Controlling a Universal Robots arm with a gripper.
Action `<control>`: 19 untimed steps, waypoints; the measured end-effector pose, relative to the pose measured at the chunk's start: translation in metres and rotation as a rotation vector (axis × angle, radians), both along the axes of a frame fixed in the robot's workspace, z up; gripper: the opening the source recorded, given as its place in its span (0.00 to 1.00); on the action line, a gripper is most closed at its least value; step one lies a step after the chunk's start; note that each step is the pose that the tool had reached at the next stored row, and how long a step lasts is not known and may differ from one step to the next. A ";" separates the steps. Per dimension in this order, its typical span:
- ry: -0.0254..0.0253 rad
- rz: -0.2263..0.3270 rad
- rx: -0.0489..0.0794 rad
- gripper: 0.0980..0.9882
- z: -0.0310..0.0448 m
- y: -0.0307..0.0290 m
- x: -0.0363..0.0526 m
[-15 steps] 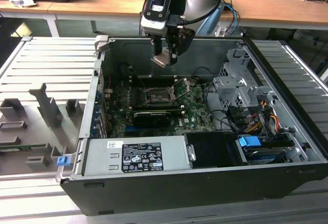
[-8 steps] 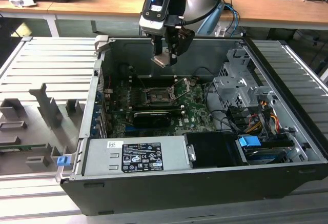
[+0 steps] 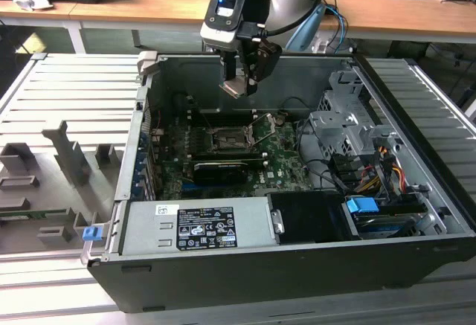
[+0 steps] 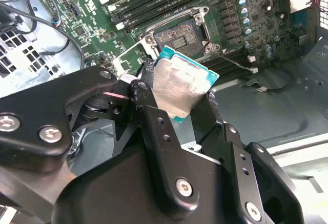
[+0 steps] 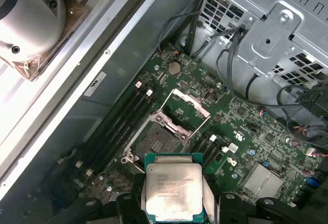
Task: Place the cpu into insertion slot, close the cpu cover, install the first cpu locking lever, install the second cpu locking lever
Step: 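Place the cpu into insertion slot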
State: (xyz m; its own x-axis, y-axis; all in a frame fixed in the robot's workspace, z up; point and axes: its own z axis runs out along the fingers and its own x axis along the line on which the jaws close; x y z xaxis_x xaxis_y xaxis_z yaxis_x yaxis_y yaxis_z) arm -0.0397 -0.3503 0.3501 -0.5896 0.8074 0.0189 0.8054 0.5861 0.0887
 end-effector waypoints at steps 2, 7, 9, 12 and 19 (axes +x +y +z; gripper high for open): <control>0.0000 -0.010 0.000 0.48 -0.0001 0.0000 0.0000; 0.0000 -0.033 0.000 0.48 -0.0003 0.0000 0.0000; 0.0000 -0.039 0.000 0.48 -0.0003 0.0000 0.0000; 0.0000 -0.048 0.000 0.48 -0.0004 0.0000 0.0000; 0.0000 -0.073 0.000 0.48 -0.0007 0.0000 0.0000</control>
State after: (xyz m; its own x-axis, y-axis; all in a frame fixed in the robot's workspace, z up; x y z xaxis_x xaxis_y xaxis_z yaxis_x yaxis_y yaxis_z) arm -0.0397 -0.3503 0.3494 -0.5291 0.8483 0.0189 0.8460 0.5257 0.0887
